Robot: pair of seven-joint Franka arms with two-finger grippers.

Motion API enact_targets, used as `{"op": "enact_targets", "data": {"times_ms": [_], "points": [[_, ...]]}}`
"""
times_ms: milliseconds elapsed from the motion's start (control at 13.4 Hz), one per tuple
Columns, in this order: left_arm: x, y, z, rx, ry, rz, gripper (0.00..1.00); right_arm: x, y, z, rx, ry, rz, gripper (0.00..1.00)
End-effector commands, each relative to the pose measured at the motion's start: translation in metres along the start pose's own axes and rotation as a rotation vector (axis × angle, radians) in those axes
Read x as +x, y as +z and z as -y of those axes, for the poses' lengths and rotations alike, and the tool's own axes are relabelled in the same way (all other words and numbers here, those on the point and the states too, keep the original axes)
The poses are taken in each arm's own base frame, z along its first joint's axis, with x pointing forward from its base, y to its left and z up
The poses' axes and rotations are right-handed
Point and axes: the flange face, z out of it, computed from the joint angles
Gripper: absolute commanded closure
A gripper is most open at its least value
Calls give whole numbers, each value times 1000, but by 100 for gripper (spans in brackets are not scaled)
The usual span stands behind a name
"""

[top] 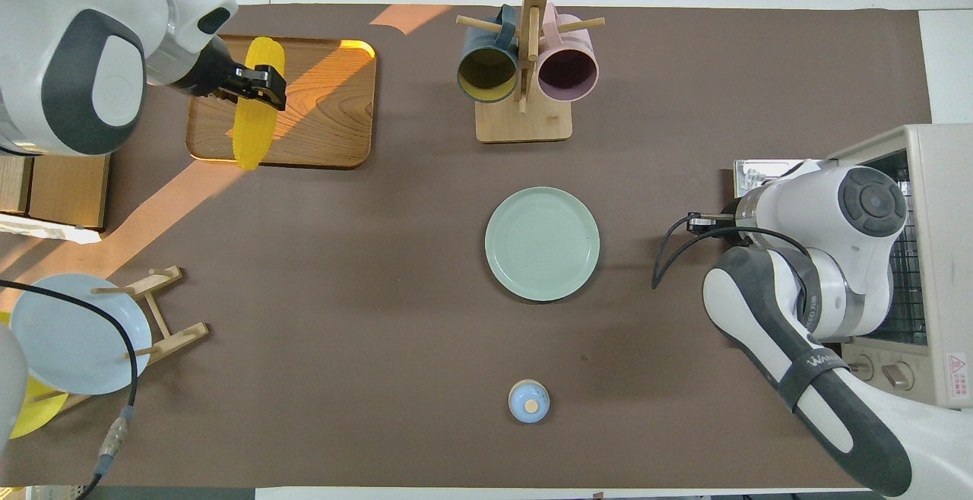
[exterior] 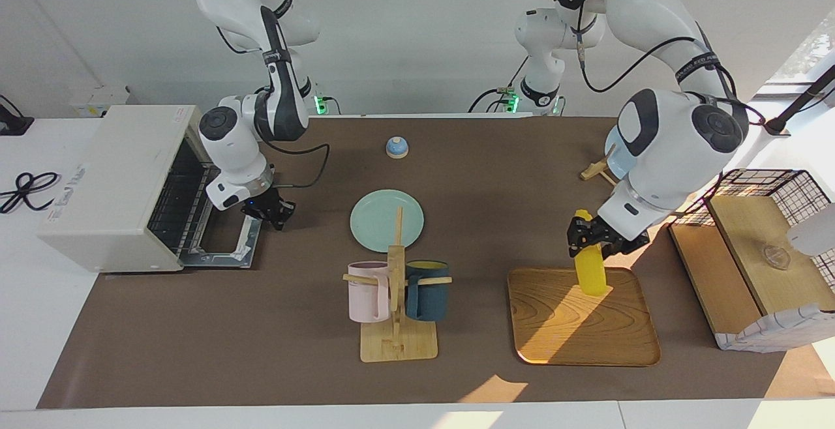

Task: Put corn in oven
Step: 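Lift the yellow corn with the left gripper and carry it toward the plate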

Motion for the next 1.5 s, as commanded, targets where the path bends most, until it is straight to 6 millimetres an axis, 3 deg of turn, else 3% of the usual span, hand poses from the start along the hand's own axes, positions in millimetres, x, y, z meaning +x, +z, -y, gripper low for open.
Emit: {"op": "enact_targets", "data": {"times_ms": [0,150,374,599,899,1123,1348,1423], "points": [[-34,8,-54,-1,-44,40,100,25,-28,35,12,42,45,100],[-48,15,-91,6,-47,79,100,29,-36,50,10,70,50,100],[-82,37,-156,13,-89,78,100,32,-36,48,13,73,38,100],[-131,79,-238,-48,-148,-30,100,33,-36,46,11,74,37,100],[-156,135,-313,-95,-160,-74,100,33,-35,46,12,75,37,100],[-157,182,-340,-127,-178,-110,100,32,-34,47,11,74,39,100],[-155,190,-340,-135,-178,-130,100,32,-34,47,12,74,37,100],[-154,190,-339,-133,-177,-130,84,32,-34,47,12,74,37,100]]}}
